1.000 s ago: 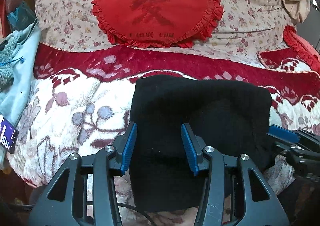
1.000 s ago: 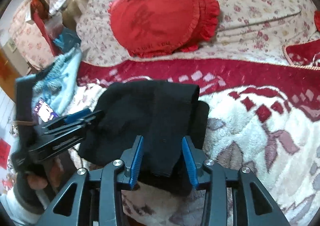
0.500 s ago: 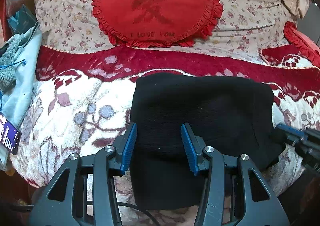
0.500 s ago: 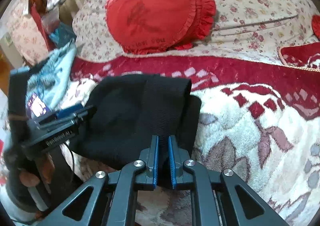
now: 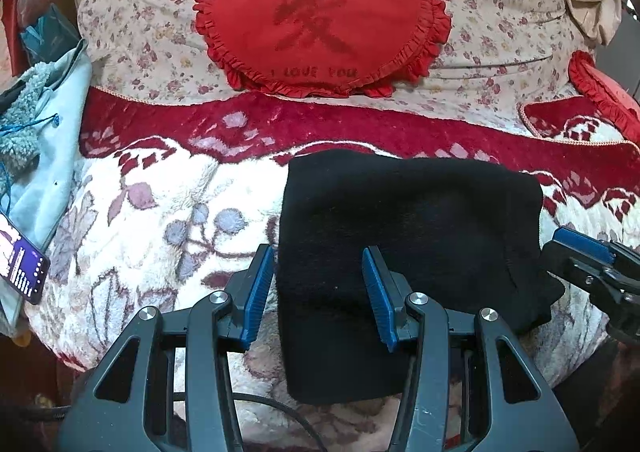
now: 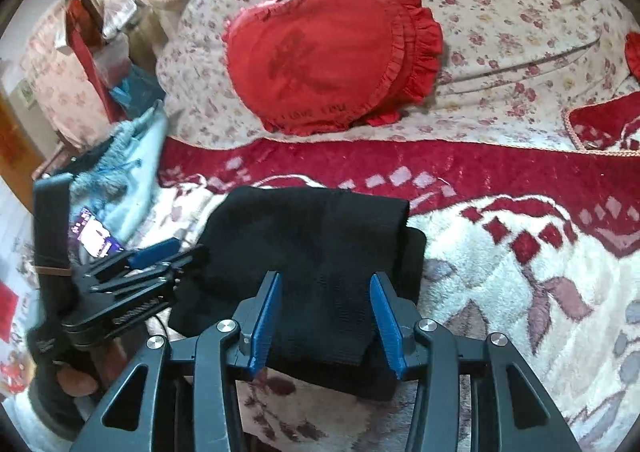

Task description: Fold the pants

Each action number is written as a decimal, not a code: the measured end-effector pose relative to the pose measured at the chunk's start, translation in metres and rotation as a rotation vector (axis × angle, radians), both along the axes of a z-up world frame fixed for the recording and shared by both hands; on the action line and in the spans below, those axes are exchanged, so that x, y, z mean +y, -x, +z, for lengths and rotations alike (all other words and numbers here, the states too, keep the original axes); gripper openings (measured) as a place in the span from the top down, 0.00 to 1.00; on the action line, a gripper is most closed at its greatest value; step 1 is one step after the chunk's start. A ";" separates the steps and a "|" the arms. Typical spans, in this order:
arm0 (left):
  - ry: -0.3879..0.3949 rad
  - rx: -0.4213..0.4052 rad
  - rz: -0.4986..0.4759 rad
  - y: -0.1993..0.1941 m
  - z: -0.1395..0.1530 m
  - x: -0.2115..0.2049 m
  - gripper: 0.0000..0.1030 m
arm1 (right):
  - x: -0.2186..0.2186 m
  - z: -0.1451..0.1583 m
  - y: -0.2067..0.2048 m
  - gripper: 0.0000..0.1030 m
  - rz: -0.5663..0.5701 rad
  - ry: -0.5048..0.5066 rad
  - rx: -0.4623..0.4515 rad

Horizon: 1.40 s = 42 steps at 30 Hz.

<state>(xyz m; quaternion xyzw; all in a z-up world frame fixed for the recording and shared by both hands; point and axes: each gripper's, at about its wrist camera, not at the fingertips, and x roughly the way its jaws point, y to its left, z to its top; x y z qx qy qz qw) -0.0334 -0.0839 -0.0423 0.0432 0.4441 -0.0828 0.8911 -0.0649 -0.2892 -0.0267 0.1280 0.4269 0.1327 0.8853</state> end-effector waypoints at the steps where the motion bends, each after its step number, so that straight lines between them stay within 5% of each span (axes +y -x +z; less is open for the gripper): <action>1: -0.002 0.000 0.000 0.001 0.000 0.001 0.56 | -0.001 -0.002 0.000 0.57 -0.003 0.000 0.009; 15: 0.048 0.046 0.042 0.001 -0.006 0.018 0.56 | 0.002 -0.024 0.000 0.57 -0.001 0.039 0.101; 16: 0.049 0.047 0.041 0.001 -0.006 0.018 0.56 | 0.002 -0.025 0.000 0.59 -0.004 0.046 0.092; 18: 0.047 0.051 0.039 0.002 -0.008 0.016 0.56 | -0.001 -0.024 0.001 0.83 0.012 0.032 0.072; 21: 0.047 0.051 0.034 0.003 -0.007 0.015 0.56 | -0.001 -0.021 0.005 0.93 0.038 0.044 0.048; 31: 0.059 0.055 0.046 0.002 -0.005 0.023 0.56 | -0.005 -0.024 0.012 0.94 0.041 0.047 0.053; 34: 0.065 0.056 0.052 0.001 -0.005 0.028 0.56 | -0.015 -0.020 0.010 0.82 0.000 0.008 0.045; 36: 0.083 0.062 0.054 -0.001 -0.005 0.032 0.56 | -0.020 -0.019 0.010 0.57 -0.024 -0.019 0.038; 42: 0.205 0.111 0.062 -0.008 -0.014 0.052 0.39 | -0.023 -0.030 0.002 0.53 -0.044 -0.112 0.069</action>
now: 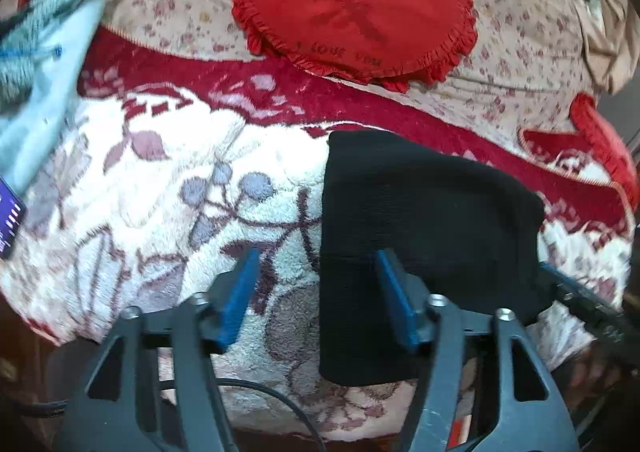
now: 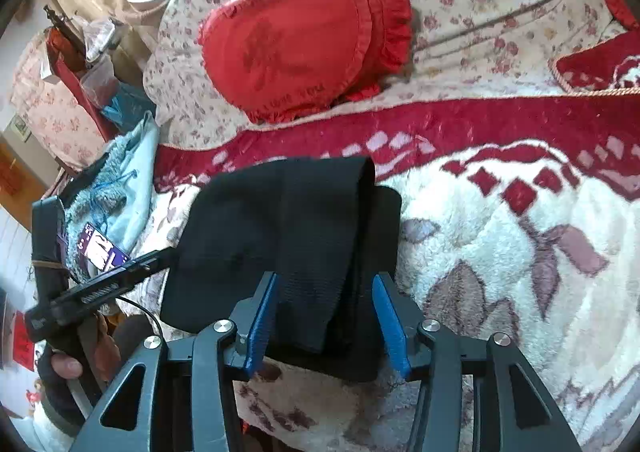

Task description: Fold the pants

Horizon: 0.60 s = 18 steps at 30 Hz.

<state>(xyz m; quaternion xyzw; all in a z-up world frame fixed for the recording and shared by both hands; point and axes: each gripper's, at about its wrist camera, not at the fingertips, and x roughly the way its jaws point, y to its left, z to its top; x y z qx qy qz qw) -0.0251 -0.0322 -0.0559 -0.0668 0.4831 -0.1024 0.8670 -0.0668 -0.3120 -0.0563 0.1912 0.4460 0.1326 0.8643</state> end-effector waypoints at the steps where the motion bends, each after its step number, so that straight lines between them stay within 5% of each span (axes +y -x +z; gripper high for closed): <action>1: 0.034 0.017 -0.002 -0.002 -0.003 0.004 0.39 | 0.000 -0.002 -0.001 0.53 -0.003 0.012 -0.004; 7: 0.142 0.077 -0.016 -0.008 -0.016 0.008 0.30 | -0.014 -0.018 -0.014 0.40 -0.038 -0.041 0.019; 15: 0.163 0.076 -0.018 -0.016 -0.025 -0.005 0.24 | -0.009 -0.031 -0.030 0.42 0.005 -0.108 0.000; 16: 0.181 0.081 -0.021 -0.018 -0.026 -0.006 0.25 | -0.009 -0.033 -0.030 0.44 0.004 -0.117 -0.005; 18: 0.220 0.086 -0.043 -0.020 -0.026 -0.007 0.49 | -0.011 -0.033 -0.029 0.53 0.002 -0.137 -0.019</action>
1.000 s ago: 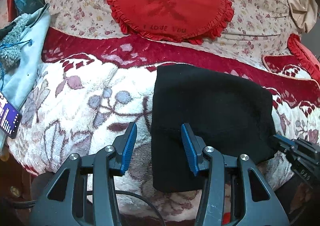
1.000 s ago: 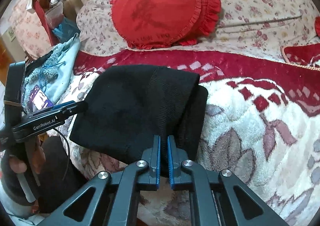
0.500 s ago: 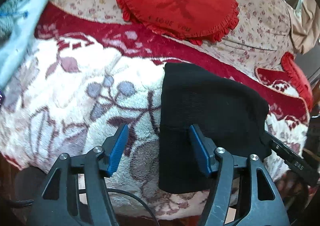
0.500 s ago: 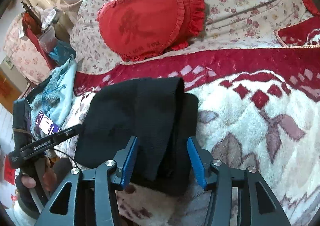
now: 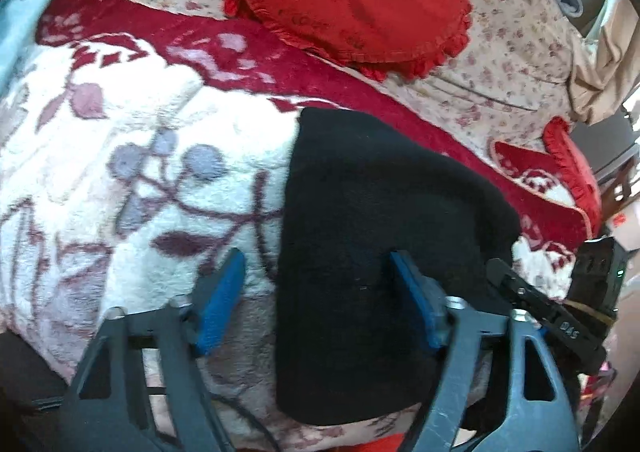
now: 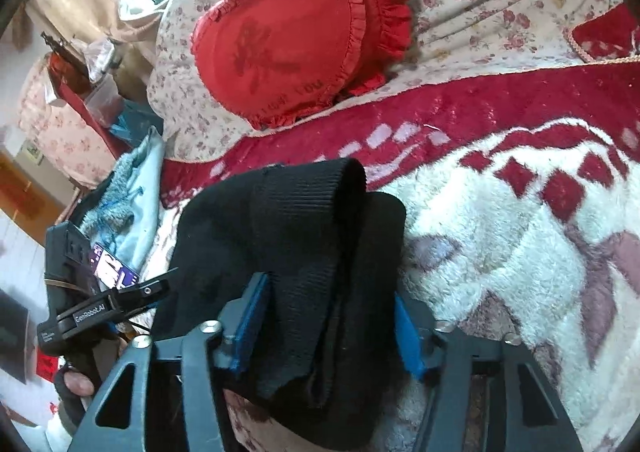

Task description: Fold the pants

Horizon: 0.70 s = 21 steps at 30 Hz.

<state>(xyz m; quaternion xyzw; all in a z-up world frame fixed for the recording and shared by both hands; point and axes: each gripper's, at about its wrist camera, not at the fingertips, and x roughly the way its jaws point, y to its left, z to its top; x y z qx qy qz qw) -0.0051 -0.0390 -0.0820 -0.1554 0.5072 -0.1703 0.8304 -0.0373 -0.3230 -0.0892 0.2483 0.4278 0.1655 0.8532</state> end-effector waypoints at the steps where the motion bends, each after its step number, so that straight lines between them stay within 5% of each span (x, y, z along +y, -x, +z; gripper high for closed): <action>1: 0.014 0.003 -0.013 0.000 0.002 -0.002 0.51 | -0.001 0.001 0.001 0.56 -0.003 -0.007 -0.007; 6: -0.032 -0.039 -0.046 -0.005 0.023 -0.012 0.61 | 0.001 0.023 0.004 0.65 0.003 0.004 -0.063; 14: -0.078 -0.121 -0.055 -0.049 0.046 -0.031 0.61 | -0.004 0.052 -0.036 0.65 -0.028 0.044 -0.150; 19: -0.190 -0.110 -0.058 -0.062 0.019 -0.046 0.59 | -0.008 0.023 -0.065 0.58 -0.061 0.191 -0.008; 21: -0.217 -0.132 -0.060 -0.057 0.023 -0.046 0.59 | -0.011 0.029 -0.056 0.58 -0.070 0.195 -0.030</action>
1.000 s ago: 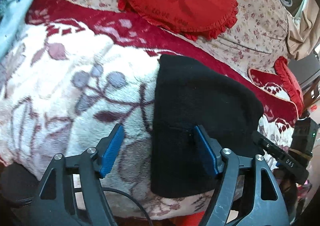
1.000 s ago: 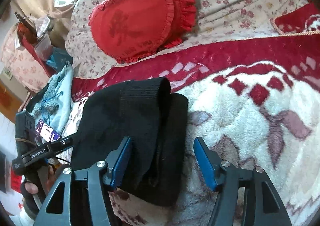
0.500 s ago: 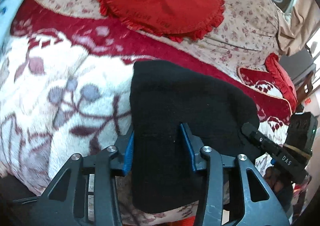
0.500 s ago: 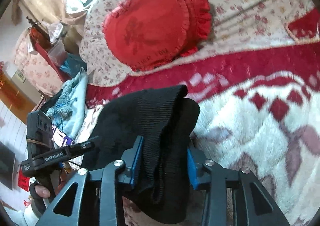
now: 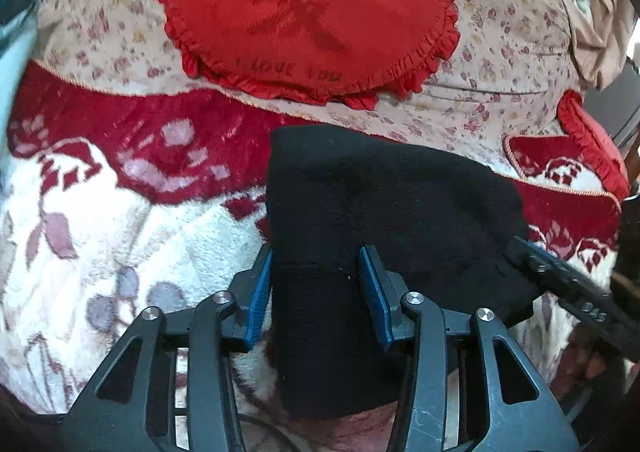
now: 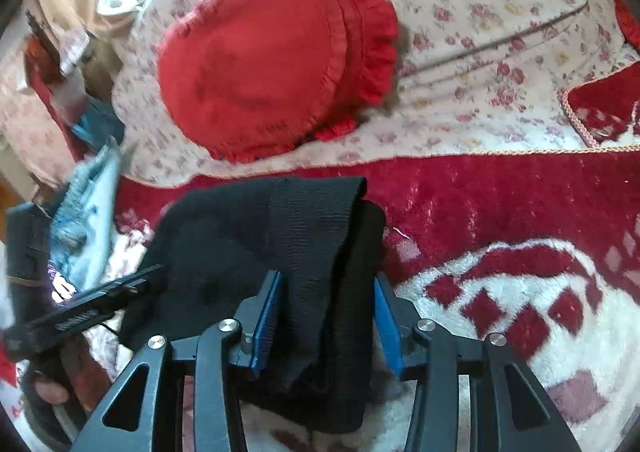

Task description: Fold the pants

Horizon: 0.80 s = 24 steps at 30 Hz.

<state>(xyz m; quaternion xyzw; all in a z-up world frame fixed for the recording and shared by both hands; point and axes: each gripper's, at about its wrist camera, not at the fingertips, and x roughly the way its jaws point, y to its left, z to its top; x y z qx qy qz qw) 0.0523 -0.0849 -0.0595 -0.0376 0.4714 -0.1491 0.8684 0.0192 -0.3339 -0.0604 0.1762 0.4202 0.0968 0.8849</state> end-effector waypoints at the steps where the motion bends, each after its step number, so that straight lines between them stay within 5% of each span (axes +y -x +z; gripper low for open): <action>1: -0.015 -0.007 0.000 0.002 0.001 0.000 0.59 | 0.000 0.003 0.004 0.58 -0.001 0.020 -0.006; 8: -0.105 -0.047 0.017 0.009 0.003 -0.013 0.57 | 0.026 0.055 0.029 0.61 0.074 0.137 -0.144; 16: -0.158 -0.077 0.019 0.023 0.008 -0.019 0.57 | 0.057 0.008 0.030 0.64 0.110 0.221 -0.024; 21: -0.278 -0.138 0.017 0.038 0.014 -0.028 0.57 | 0.055 0.028 0.040 0.64 0.100 0.221 -0.063; 24: -0.254 -0.145 0.016 0.046 0.018 -0.026 0.57 | 0.055 0.039 0.041 0.64 0.077 0.230 -0.077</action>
